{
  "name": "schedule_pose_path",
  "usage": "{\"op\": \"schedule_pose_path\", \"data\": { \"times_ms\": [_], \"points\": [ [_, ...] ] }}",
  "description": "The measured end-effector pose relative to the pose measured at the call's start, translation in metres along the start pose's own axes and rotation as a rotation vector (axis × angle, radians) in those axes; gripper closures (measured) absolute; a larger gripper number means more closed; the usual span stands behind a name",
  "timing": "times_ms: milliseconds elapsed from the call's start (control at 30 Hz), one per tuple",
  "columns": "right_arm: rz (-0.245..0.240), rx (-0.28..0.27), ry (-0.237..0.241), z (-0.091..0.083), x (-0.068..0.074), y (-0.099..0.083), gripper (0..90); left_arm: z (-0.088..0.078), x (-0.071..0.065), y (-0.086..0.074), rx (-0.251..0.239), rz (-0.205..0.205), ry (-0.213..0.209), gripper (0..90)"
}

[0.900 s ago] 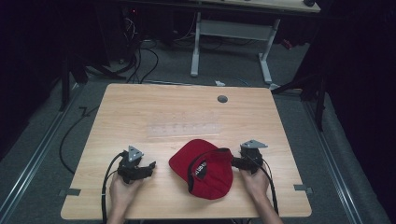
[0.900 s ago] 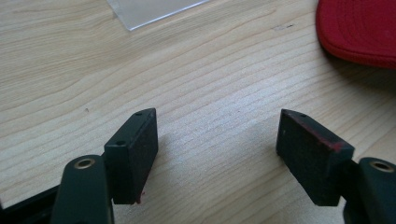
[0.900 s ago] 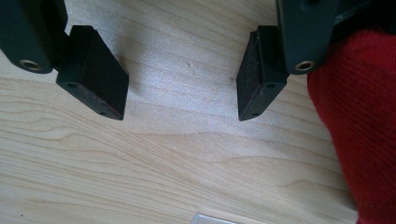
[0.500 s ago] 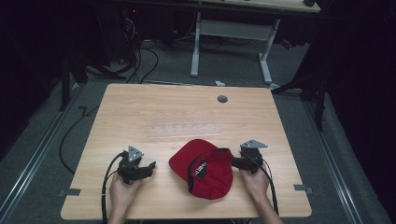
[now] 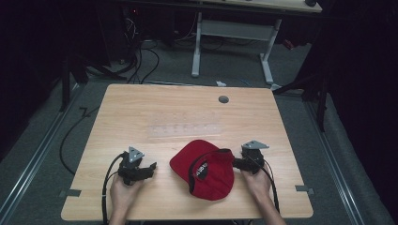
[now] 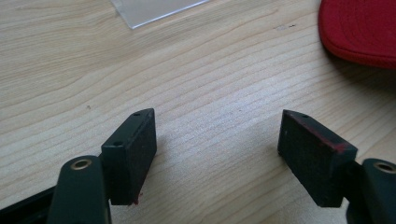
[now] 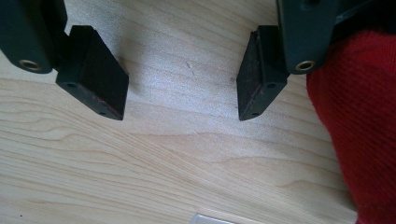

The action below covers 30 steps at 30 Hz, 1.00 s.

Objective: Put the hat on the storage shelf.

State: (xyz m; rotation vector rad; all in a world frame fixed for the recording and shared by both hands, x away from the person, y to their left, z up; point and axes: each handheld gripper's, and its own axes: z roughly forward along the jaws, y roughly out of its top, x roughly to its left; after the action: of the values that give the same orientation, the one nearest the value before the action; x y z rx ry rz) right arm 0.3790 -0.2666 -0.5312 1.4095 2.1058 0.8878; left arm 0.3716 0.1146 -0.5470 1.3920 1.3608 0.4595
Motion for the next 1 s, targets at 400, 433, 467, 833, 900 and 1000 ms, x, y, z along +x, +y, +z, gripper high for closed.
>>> {"op": "schedule_pose_path", "data": {
  "times_ms": [400,433,467,833,900,1000],
  "points": [
    [-0.012,0.003,0.008,-0.001,0.000,-0.001,31.9,0.000,0.000,0.000,0.000,0.000,0.000,28.1],
    [-0.013,0.003,0.009,-0.001,-0.001,-0.001,31.8,0.000,0.000,0.000,0.000,0.001,0.000,28.1],
    [-0.014,0.005,0.010,-0.001,-0.001,-0.001,31.8,0.000,0.000,0.000,0.000,0.001,0.000,28.1],
    [0.058,-0.048,0.046,-0.016,-0.011,-0.005,38.6,0.000,0.000,0.000,0.000,0.000,0.000,28.1],
    [0.093,-0.064,0.059,-0.023,-0.014,-0.007,40.8,0.000,0.000,0.000,0.000,-0.001,0.000,28.1],
    [0.111,-0.072,0.071,-0.028,-0.016,-0.009,42.6,0.000,0.000,0.000,0.000,-0.001,0.000,28.1]
  ]
}}
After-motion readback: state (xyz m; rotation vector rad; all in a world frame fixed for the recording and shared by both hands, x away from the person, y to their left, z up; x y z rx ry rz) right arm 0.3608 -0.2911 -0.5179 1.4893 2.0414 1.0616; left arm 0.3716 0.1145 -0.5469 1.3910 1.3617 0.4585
